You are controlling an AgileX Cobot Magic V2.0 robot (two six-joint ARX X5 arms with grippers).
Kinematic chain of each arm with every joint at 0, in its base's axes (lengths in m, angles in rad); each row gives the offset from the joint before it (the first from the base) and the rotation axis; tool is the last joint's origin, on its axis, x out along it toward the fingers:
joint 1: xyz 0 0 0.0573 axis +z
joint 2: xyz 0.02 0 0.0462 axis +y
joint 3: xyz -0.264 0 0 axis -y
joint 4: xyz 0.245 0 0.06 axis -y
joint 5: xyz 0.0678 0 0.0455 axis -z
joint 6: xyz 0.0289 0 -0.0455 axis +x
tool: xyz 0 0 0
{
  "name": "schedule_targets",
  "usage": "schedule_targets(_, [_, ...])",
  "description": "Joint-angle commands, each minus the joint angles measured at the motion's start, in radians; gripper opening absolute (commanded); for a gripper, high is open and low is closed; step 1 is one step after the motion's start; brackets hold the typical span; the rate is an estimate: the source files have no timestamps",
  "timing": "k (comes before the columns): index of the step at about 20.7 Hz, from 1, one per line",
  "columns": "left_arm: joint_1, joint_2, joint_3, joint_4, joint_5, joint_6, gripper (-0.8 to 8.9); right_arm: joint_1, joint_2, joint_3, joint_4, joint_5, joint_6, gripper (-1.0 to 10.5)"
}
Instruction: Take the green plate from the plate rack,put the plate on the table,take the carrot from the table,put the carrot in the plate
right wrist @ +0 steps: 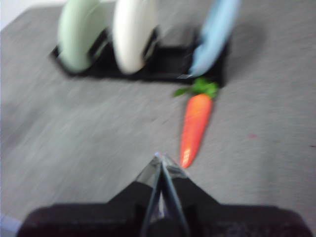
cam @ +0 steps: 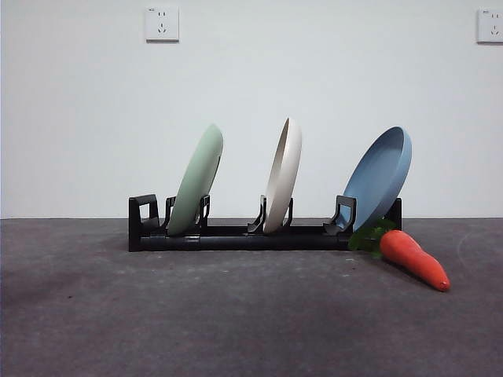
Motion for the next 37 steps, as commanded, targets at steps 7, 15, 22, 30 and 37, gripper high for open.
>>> schedule_targets(7, [0.002,0.142,0.216,-0.258,0.169,0.234,-0.07,0.003,0.106,0.109,-0.151,-0.26,-0.162,-0.1])
schedule_targets(15, [0.002,0.146,0.222,-0.269,0.164,0.242,5.49,0.003,0.106,0.109,-0.151,-0.254,-0.14,5.0])
schedule_targets(22, [0.002,0.191,0.222,-0.179,0.154,0.222,5.72,0.003,0.106,0.109,-0.151,-0.253,-0.123,5.7])
schedule_targets(30, [-0.079,0.512,0.274,0.119,0.126,0.197,5.71,0.003,0.109,0.109,-0.151,-0.251,-0.116,5.7])
schedule_targets(37, [-0.22,0.954,0.504,0.263,-0.04,0.228,5.7,0.003,0.109,0.109,-0.163,-0.251,-0.116,5.7])
